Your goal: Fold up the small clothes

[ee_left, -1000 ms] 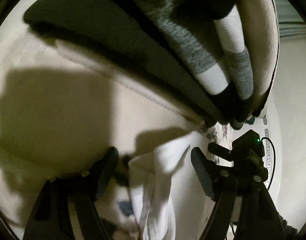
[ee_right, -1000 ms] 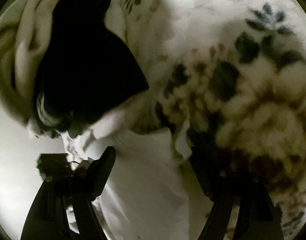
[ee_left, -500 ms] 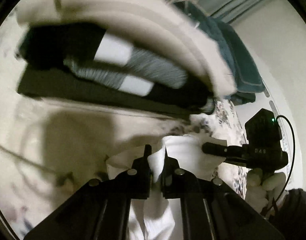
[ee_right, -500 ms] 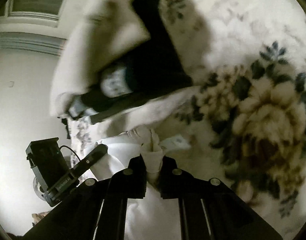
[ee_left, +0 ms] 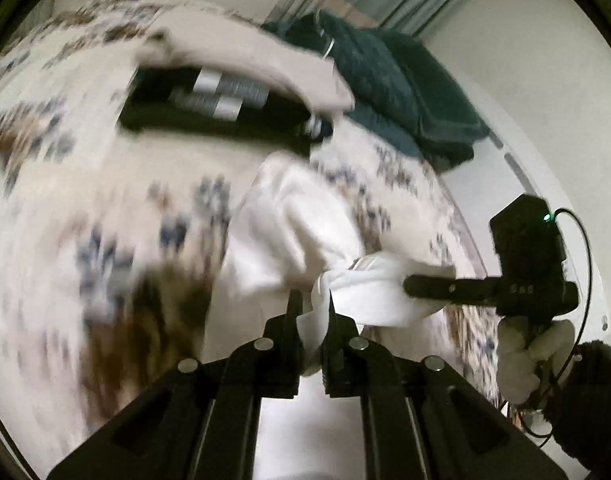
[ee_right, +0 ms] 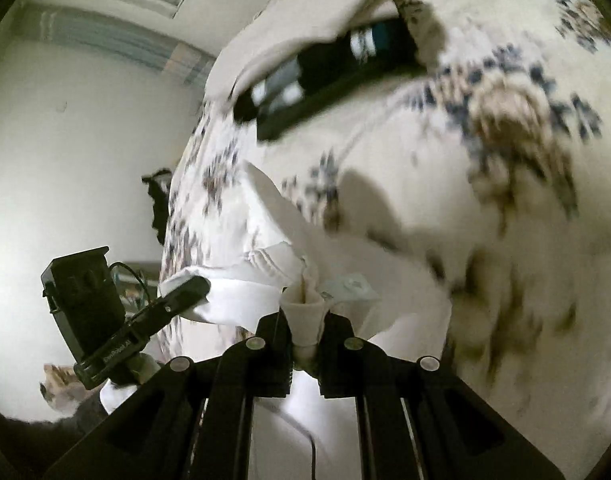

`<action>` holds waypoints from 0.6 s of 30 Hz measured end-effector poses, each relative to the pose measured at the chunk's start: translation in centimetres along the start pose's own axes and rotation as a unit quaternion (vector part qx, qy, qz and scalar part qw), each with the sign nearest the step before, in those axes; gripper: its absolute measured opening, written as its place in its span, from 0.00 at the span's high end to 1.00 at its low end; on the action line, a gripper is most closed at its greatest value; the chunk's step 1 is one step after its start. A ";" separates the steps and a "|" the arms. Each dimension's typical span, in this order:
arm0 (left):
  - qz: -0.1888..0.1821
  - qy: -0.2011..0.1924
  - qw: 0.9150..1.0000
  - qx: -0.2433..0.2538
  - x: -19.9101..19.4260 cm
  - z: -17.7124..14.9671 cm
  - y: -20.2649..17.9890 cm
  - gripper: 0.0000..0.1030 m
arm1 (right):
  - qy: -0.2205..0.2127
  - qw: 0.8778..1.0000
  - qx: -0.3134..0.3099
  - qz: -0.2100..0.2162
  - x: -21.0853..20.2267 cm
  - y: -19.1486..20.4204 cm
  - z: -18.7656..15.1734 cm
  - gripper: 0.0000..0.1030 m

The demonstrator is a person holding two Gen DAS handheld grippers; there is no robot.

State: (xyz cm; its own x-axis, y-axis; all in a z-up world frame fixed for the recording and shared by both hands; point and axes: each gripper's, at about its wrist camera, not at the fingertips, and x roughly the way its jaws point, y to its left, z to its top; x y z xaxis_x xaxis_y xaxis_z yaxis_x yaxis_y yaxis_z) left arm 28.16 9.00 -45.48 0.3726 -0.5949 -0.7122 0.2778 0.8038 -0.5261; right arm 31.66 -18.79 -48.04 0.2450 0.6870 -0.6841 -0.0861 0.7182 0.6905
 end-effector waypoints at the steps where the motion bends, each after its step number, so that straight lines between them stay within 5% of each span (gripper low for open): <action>1: -0.001 0.011 1.000 -0.012 -0.6 -2.3 0.0 0.94 | 0.007 1.000 -0.003 -0.004 -0.1 0.1 -1.7 0.92; 5: 0.023 0.071 0.995 -0.064 -1.4 -9.6 0.4 0.88 | 0.062 0.998 -0.007 -0.023 0.4 -0.3 -9.4 0.90; 7: 0.046 0.101 0.989 -0.097 -1.5 -12.8 1.3 0.70 | 0.101 0.994 0.008 -0.040 1.6 -1.3 -12.1 0.86; 10: 0.054 0.115 0.980 -0.153 -3.1 -15.9 3.1 0.49 | 0.155 0.984 0.038 -0.075 2.5 -3.5 -15.8 0.65; 12: 0.056 0.097 0.975 -0.194 -4.5 -16.4 4.5 0.45 | 0.158 0.982 0.064 -0.085 2.0 -4.8 -17.1 0.51; 18: 0.031 0.055 0.968 -0.242 -2.4 -12.1 6.4 0.41 | 0.089 0.980 0.173 -0.049 0.2 -7.8 -17.5 0.45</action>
State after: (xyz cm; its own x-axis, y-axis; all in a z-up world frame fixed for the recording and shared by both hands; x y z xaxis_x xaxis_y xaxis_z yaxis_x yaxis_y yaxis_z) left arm 18.31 15.60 -52.75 0.2720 -0.5633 -0.7802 -0.2001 0.7599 -0.6185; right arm 15.47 -22.35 -57.66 0.0607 0.6469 -0.7601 0.2702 0.7224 0.6364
